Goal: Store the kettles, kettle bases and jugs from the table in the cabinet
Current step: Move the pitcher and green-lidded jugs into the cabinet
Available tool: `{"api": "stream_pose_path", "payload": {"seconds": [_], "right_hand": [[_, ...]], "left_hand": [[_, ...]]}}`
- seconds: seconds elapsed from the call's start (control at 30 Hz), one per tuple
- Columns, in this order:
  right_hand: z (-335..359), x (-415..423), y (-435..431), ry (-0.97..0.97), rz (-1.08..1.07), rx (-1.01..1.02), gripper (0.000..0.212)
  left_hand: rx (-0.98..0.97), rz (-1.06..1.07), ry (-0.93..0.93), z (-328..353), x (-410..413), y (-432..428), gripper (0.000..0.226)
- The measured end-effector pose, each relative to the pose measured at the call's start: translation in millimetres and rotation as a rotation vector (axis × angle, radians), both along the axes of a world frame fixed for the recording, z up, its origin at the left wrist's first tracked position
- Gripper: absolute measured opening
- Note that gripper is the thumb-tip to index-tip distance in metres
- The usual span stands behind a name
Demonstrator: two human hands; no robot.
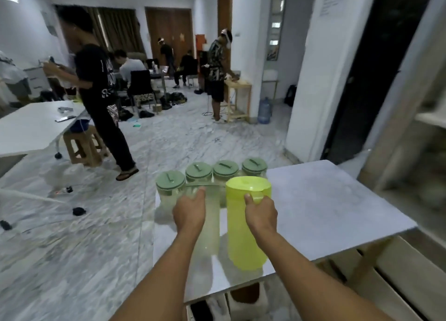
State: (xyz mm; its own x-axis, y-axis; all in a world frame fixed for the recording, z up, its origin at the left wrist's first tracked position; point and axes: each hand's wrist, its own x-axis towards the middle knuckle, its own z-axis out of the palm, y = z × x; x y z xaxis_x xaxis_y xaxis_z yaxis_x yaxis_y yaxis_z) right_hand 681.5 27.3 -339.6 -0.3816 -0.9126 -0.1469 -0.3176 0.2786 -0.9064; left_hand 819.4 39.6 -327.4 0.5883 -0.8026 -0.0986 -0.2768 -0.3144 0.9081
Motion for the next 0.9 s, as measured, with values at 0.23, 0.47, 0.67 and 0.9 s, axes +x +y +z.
{"api": "stream_pose_path", "payload": {"seconds": [0.23,0.47,0.67,0.9], "right_hand": [[104.6,-192.4,28.3,0.013,-0.463,-0.236,0.047],[218.5,-421.6,144.9,0.209,-0.937,-0.52,0.063],[279.3,-592.1,246.9,0.379,-1.205,-0.579,0.061],[278.0,-737.3,265.3,0.395,-1.256,-0.579,0.061]], "left_hand": [[-0.17,-0.332,0.136,107.1,-179.2,-37.1,0.083],[-0.465,-0.84,0.336,200.4,-441.1,26.5,0.064],[-0.541,-1.121,0.442,243.8,-650.4,116.7,0.047],[-0.479,-1.129,0.381,247.0,-795.5,135.4,0.045]]}}
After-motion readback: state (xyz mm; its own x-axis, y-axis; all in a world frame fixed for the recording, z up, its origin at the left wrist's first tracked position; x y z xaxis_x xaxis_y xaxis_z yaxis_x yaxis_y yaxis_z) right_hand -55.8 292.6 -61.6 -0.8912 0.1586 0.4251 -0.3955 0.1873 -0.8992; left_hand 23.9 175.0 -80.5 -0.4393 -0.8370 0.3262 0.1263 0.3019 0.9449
